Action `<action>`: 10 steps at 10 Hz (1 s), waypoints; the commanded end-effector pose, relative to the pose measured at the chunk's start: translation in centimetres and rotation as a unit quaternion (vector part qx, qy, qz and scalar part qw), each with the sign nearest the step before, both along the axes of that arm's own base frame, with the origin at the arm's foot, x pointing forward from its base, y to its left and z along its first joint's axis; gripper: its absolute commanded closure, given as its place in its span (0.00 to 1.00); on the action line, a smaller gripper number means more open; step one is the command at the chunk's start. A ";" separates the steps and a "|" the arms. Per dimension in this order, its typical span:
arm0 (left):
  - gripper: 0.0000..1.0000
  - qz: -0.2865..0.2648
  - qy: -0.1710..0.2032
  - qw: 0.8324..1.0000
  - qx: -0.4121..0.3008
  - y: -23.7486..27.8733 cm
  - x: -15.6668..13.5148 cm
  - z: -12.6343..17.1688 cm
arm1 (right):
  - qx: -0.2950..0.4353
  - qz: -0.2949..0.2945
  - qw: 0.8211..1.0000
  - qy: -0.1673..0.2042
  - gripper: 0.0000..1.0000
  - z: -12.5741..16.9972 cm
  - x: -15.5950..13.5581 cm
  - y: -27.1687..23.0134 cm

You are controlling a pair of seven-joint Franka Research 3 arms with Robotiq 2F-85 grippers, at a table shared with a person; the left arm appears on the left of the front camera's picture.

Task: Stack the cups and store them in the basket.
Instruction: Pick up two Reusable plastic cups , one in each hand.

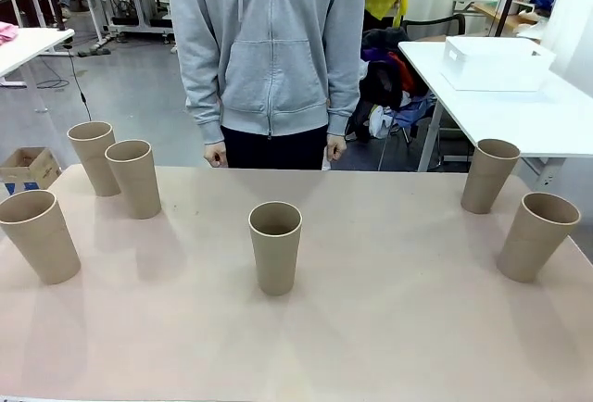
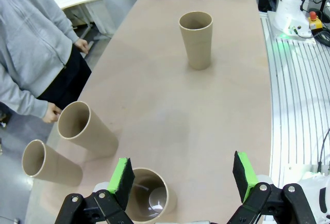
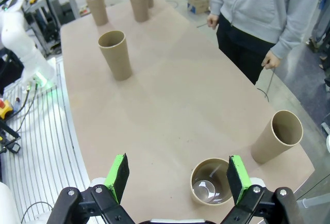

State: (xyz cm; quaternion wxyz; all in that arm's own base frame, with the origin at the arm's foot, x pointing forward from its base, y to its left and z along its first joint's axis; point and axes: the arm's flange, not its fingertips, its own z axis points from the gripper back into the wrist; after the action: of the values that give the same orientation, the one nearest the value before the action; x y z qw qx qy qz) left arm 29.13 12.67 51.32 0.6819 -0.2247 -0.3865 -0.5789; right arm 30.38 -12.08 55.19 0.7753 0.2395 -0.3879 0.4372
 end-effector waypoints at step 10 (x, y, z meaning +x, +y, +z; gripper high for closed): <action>0.00 -0.003 -0.005 1.000 -0.005 0.0 0.0 0.0 | 0.006 0.009 1.000 -0.012 0.00 0.2 0.2 -0.1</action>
State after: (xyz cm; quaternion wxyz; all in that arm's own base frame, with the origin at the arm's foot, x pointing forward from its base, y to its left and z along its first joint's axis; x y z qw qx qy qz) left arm 29.13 12.67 51.32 0.6819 -0.2247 -0.3865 -0.5789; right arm 30.38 -12.09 55.19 0.7752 0.2394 -0.3879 0.4373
